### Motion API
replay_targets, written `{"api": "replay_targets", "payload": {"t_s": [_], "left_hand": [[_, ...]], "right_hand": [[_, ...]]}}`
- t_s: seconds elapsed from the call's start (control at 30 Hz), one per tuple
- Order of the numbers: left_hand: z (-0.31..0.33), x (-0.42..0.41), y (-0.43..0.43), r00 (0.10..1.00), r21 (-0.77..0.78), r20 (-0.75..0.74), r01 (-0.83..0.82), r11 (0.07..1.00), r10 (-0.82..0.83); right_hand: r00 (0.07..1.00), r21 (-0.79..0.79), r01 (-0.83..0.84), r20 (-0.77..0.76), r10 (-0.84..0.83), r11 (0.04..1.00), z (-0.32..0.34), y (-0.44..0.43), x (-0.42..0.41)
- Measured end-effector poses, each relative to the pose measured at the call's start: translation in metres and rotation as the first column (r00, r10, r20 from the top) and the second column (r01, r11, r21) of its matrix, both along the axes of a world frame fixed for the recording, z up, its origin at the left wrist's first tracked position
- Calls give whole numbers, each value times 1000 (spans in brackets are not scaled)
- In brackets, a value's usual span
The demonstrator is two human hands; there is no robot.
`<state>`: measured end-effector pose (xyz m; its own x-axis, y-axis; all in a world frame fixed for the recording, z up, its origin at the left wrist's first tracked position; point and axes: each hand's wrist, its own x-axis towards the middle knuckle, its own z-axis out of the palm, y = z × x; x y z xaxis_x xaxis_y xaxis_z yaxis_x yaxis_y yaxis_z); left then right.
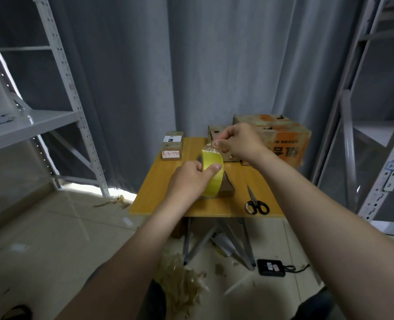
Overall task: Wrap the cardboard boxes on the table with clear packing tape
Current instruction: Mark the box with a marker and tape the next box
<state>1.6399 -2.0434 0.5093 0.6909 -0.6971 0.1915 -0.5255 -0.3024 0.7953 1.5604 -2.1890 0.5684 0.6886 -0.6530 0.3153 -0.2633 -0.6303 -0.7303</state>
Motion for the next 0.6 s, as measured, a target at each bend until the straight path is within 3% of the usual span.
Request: {"api": "replay_targets", "payload": {"t_s": [0.13, 0.4, 0.47, 0.6], "left_hand": [[-8, 1, 8, 997, 111, 22, -80, 991, 78], [-52, 4, 22, 977, 193, -215, 43, 980, -1], [-64, 2, 22, 949, 217, -308, 134, 967, -62], [-87, 3, 14, 874, 215, -485, 141, 966, -20]], "right_hand": [[1000, 38, -23, 14, 23, 999, -10, 9, 10], [996, 146, 14, 91, -27, 989, -21, -9, 32], [992, 153, 46, 109, -64, 987, -25, -20, 39], [997, 107, 61, 29, -64, 992, -50, -42, 57]]}}
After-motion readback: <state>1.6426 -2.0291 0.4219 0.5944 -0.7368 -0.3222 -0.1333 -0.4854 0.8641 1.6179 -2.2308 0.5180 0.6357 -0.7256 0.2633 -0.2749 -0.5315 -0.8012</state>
